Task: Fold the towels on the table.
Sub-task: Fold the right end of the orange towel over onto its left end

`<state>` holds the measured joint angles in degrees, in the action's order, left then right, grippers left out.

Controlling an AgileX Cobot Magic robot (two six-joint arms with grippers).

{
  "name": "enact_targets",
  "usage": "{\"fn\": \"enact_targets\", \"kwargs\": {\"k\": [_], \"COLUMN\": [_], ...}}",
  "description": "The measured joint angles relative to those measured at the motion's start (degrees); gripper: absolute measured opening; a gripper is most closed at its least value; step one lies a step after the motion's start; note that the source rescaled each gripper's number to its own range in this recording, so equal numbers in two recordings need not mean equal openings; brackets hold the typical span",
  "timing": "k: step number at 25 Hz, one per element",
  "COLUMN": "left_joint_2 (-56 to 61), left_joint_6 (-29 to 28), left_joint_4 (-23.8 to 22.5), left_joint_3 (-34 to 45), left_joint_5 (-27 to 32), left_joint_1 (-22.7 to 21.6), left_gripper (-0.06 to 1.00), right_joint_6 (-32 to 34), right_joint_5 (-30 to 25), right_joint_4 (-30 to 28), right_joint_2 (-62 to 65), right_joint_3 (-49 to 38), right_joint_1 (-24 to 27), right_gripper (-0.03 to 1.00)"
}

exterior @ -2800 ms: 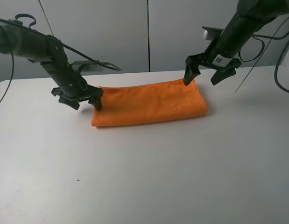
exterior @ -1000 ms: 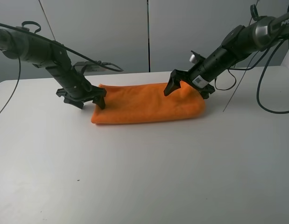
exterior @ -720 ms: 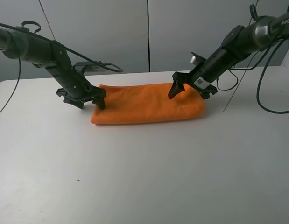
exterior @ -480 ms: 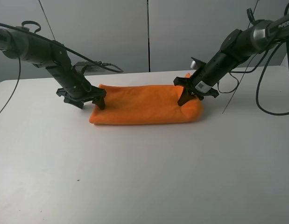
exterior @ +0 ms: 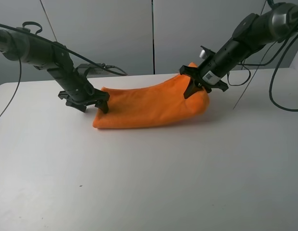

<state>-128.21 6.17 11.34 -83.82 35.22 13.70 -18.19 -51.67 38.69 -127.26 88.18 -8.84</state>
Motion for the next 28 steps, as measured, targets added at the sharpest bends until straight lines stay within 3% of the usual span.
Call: {"fn": "enact_targets", "kwargs": {"k": [12,28], "left_joint_2": [0.0,0.0], "left_joint_6": [0.0,0.0], "left_joint_4": [0.0,0.1], "left_joint_3": [0.0,0.0], "left_joint_5": [-0.1,-0.5], "left_joint_1": [0.0,0.0], "left_gripper": [0.98,0.98], "right_joint_6": [2.5,5.8], "right_joint_5": [-6.2,-2.5], "right_joint_4": [12.7,23.4], "right_joint_2": [0.2,-4.1], "right_joint_3": [0.9,4.1], "right_joint_1": [-1.4,-10.0], "right_gripper": [0.05,0.05]}}
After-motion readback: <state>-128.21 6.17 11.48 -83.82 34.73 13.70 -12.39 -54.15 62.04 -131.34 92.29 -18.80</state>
